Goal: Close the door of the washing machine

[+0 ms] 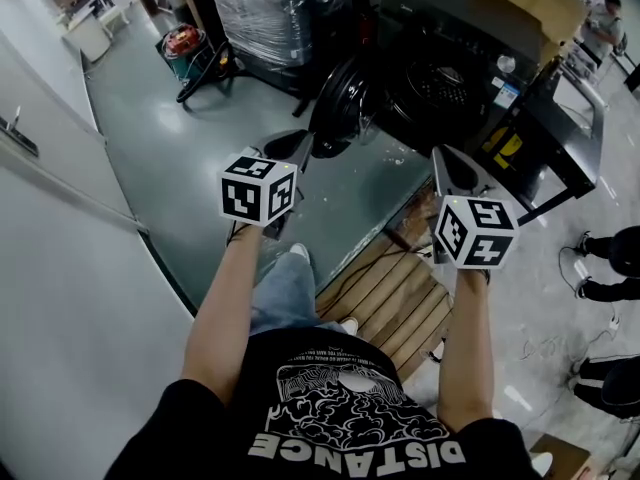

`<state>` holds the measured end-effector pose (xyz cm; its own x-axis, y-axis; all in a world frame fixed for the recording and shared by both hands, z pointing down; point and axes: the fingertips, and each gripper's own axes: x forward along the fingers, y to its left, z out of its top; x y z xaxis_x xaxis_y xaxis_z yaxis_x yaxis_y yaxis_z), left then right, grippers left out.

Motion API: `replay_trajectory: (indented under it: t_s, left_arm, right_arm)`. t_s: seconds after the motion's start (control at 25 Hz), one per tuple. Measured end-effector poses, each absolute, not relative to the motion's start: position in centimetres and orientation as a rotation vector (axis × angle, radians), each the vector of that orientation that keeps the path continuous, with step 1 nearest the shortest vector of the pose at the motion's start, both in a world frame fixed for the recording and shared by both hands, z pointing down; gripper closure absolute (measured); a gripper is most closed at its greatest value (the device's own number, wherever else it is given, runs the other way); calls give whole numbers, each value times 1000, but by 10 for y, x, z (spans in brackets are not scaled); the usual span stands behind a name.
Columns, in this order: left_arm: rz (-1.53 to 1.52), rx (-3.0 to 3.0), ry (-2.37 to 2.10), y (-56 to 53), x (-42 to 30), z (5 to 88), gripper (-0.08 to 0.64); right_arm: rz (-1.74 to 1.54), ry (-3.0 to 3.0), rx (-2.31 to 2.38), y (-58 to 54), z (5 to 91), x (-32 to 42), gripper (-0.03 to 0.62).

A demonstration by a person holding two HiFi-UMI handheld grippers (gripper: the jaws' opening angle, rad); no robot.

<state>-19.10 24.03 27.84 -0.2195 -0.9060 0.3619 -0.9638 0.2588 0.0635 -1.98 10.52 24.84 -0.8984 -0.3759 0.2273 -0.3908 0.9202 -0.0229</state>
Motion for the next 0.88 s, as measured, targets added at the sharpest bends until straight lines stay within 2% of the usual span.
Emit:
replay_trajectory:
  t_s: [0.88]
  left_arm:
    - [297, 1765, -2028, 165, -287, 345, 520]
  right_arm:
    - [120, -2775, 620, 69, 282, -108, 569]
